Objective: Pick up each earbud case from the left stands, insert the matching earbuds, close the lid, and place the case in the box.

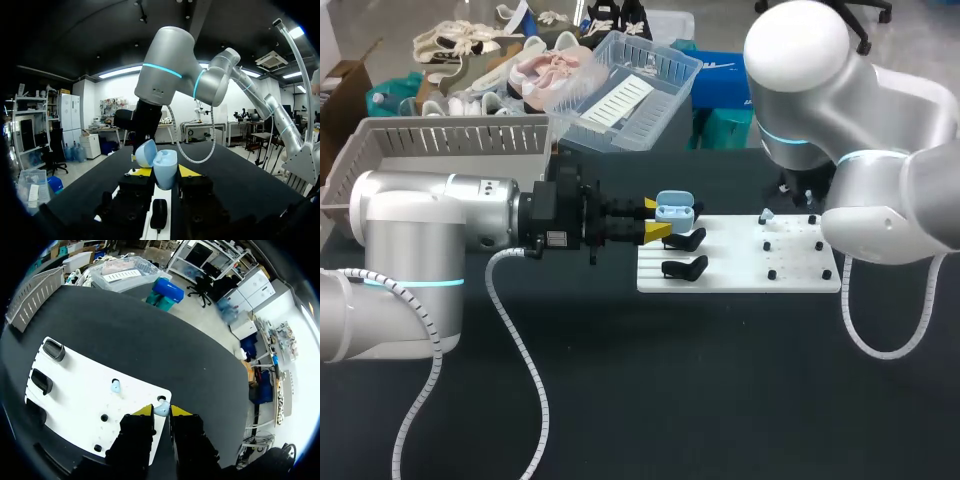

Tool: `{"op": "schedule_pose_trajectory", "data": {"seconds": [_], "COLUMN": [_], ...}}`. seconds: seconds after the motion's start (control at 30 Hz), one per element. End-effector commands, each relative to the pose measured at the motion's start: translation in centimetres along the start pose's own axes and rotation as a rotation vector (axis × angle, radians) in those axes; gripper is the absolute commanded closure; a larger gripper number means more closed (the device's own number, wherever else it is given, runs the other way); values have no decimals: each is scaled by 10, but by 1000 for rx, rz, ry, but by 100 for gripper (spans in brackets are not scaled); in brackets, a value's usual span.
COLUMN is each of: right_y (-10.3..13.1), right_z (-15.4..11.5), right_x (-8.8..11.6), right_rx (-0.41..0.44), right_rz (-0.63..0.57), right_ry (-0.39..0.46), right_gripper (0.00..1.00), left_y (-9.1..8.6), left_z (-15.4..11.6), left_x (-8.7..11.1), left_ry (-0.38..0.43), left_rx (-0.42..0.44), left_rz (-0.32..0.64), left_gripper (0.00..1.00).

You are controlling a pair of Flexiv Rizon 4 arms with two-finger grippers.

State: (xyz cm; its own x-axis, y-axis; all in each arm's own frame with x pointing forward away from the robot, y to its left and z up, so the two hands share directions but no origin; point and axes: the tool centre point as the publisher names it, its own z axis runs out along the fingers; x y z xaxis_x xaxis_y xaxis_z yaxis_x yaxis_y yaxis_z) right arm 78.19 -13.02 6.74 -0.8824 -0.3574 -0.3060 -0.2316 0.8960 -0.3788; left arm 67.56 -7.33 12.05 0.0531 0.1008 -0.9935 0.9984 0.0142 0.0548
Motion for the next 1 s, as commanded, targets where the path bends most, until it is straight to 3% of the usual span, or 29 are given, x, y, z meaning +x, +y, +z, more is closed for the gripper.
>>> {"op": "schedule_pose_trajectory", "data": {"seconds": [0.03, 0.4, 0.63, 0.8, 1.0], "right_y": [-3, 16, 40, 56, 82], "right_z": [-44, -141, -191, -207, -206], "right_x": [19, 36, 44, 44, 41], "right_rx": [-12, -33, -44, -13, -65], "right_rz": [-16, -112, -178, -207, -250], "right_ry": [-79, -245, -336, -387, -393], "right_gripper": [100, 100, 100, 100, 100], "left_y": [-1, -1, -1, -1, -1], "left_z": [0, 0, 0, 0, 0], "left_x": [0, 0, 0, 0, 0], "left_ry": [0, 0, 0, 0, 0], "left_rx": [-4, -4, -4, -4, -4], "left_rz": [1, 1, 1, 1, 1], "left_gripper": [100, 100, 100, 100, 100]}}
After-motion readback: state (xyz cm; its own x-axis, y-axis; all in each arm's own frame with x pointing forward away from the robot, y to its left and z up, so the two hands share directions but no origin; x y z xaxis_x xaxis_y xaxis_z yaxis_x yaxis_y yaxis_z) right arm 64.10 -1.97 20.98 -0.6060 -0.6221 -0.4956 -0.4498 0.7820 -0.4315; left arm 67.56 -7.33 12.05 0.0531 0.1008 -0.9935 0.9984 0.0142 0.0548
